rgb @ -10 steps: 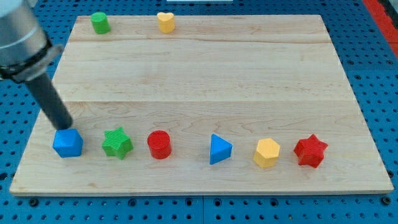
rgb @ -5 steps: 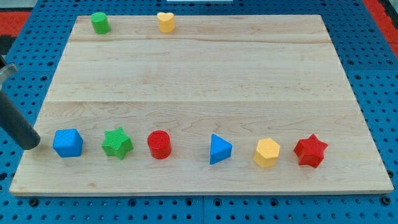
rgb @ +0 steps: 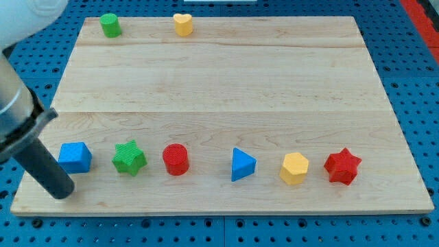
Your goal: Move blue cube below the yellow heart
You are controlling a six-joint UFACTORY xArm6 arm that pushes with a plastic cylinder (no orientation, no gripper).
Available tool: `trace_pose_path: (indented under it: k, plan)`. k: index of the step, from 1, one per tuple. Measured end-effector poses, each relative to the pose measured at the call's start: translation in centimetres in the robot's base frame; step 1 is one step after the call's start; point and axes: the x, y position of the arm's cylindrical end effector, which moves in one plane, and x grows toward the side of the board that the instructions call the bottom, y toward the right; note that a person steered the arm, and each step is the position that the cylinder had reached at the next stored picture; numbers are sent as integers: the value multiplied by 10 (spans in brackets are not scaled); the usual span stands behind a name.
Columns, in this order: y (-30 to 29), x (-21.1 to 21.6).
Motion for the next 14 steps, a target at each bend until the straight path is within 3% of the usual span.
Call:
trace_pose_path:
  k: [1, 2, 4, 6, 8, 10, 14]
  plan:
    - [-12, -27]
    - [11, -66]
    - [63, -80]
    - [135, -157]
    - [230, -202]
    - [360, -213]
    - [177, -251]
